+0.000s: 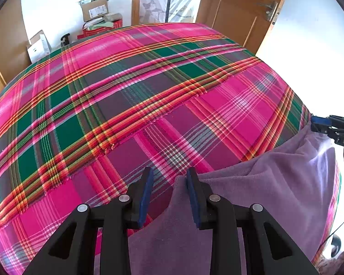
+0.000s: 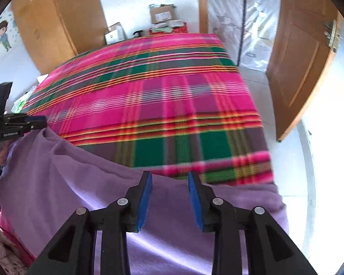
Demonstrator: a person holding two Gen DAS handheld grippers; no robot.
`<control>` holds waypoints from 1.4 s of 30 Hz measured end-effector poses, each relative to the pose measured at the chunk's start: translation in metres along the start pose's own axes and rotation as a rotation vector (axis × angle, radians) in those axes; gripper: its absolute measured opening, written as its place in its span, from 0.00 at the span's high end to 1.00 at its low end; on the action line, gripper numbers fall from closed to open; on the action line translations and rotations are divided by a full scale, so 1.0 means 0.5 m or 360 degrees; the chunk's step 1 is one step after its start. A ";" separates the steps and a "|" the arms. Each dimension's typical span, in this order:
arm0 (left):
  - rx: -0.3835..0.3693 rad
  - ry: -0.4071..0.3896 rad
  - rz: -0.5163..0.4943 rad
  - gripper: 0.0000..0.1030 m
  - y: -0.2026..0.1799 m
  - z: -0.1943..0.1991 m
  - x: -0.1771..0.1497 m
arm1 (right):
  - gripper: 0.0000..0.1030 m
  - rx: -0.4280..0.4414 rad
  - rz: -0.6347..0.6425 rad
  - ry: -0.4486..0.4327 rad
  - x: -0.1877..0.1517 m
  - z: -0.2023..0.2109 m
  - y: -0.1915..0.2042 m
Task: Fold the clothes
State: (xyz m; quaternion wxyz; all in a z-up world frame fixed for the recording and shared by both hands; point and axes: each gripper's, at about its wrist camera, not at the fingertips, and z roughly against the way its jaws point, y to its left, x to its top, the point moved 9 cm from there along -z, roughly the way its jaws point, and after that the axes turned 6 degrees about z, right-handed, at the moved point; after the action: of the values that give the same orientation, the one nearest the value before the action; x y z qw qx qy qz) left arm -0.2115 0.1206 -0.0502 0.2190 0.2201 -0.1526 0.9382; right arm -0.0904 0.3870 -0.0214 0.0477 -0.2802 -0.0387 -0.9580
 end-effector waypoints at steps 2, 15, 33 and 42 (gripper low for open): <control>0.0002 0.0002 0.0002 0.70 0.000 0.000 0.000 | 0.65 -0.0017 -0.0077 -0.0047 -0.014 0.024 -0.031; 0.0042 0.0003 0.0039 0.70 -0.001 -0.003 0.003 | 0.59 -0.0298 -0.0326 -0.0099 -0.073 0.042 -0.161; 0.0060 -0.0012 0.0066 0.70 -0.003 -0.004 0.005 | 0.81 -0.0330 -0.0363 -0.0163 -0.074 0.022 -0.196; 0.0063 -0.0017 0.0075 0.70 -0.002 -0.003 0.004 | 0.94 -0.0490 -0.0265 -0.0210 -0.063 0.036 -0.180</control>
State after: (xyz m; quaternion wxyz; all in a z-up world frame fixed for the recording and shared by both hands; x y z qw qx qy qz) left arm -0.2132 0.1228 -0.0504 0.1917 0.2257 -0.1403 0.9448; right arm -0.0646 0.4801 -0.0278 -0.0780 -0.3422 0.0822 -0.9328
